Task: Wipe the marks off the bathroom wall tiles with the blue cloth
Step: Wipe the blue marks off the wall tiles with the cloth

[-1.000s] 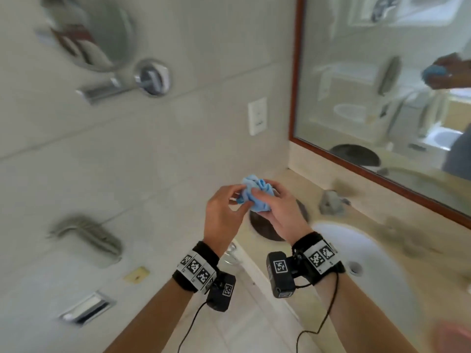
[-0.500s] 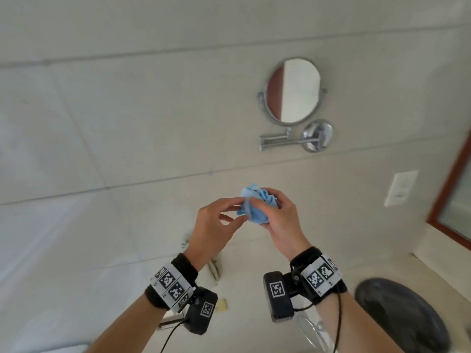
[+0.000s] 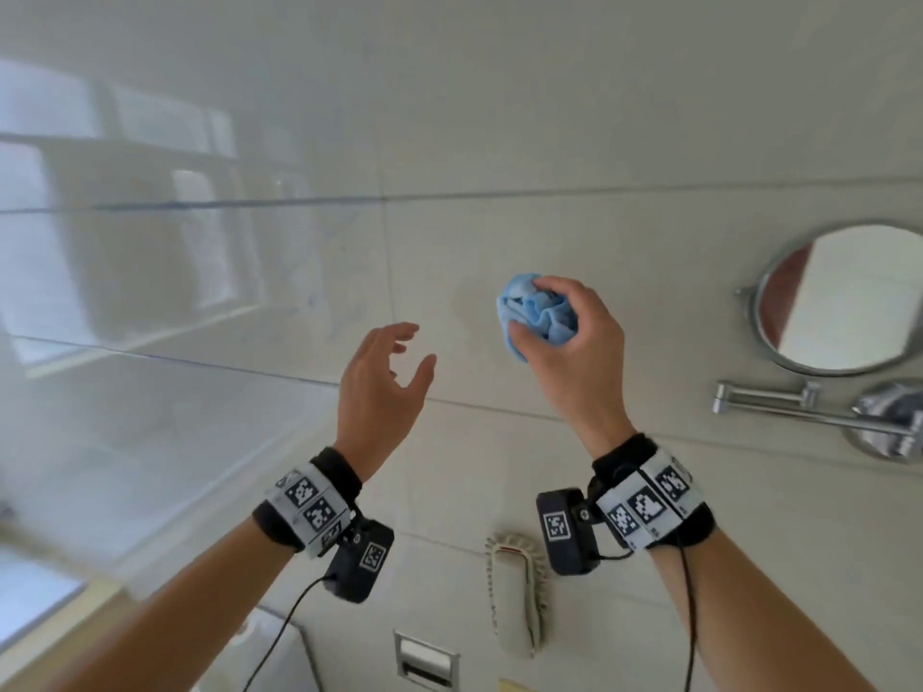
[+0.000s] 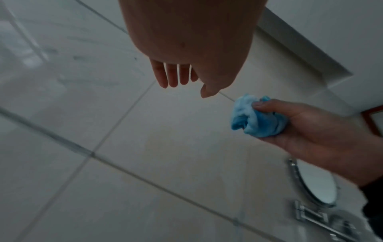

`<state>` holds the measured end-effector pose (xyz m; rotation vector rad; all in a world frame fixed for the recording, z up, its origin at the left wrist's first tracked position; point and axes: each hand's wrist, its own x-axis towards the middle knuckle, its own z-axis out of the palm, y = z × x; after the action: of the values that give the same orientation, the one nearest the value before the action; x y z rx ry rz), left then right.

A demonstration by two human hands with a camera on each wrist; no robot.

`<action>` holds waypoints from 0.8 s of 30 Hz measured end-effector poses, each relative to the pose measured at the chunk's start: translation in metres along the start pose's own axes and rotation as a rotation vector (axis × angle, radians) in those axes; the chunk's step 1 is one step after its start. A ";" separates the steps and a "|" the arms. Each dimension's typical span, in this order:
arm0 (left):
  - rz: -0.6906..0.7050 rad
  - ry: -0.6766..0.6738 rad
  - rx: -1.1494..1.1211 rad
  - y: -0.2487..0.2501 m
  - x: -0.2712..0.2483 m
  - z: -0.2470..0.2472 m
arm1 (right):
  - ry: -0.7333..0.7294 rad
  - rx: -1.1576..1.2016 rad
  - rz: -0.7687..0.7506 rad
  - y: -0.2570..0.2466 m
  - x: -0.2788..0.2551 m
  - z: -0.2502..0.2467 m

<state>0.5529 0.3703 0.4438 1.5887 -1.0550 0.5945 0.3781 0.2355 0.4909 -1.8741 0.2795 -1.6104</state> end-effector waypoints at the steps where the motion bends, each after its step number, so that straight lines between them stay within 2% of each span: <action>1: 0.005 0.010 0.051 -0.006 0.010 -0.005 | -0.026 -0.008 -0.041 -0.003 0.009 0.010; 6: 0.064 0.049 0.230 -0.027 0.065 -0.033 | -0.142 -0.102 -0.255 -0.023 0.053 0.051; 9: 0.104 0.074 0.301 -0.037 0.098 -0.054 | -0.141 -0.144 -0.347 -0.037 0.077 0.071; 13: 0.146 0.086 0.385 -0.059 0.141 -0.079 | -0.101 -0.152 -0.345 -0.057 0.104 0.107; 18: 0.182 0.115 0.377 -0.094 0.191 -0.105 | -0.089 -0.210 -0.353 -0.084 0.136 0.170; 24: 0.175 0.067 0.351 -0.155 0.243 -0.147 | -0.008 -0.293 -0.365 -0.117 0.171 0.252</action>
<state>0.8248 0.4341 0.6064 1.7729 -1.0885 0.9880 0.6262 0.3150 0.6871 -2.2553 0.1842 -1.8824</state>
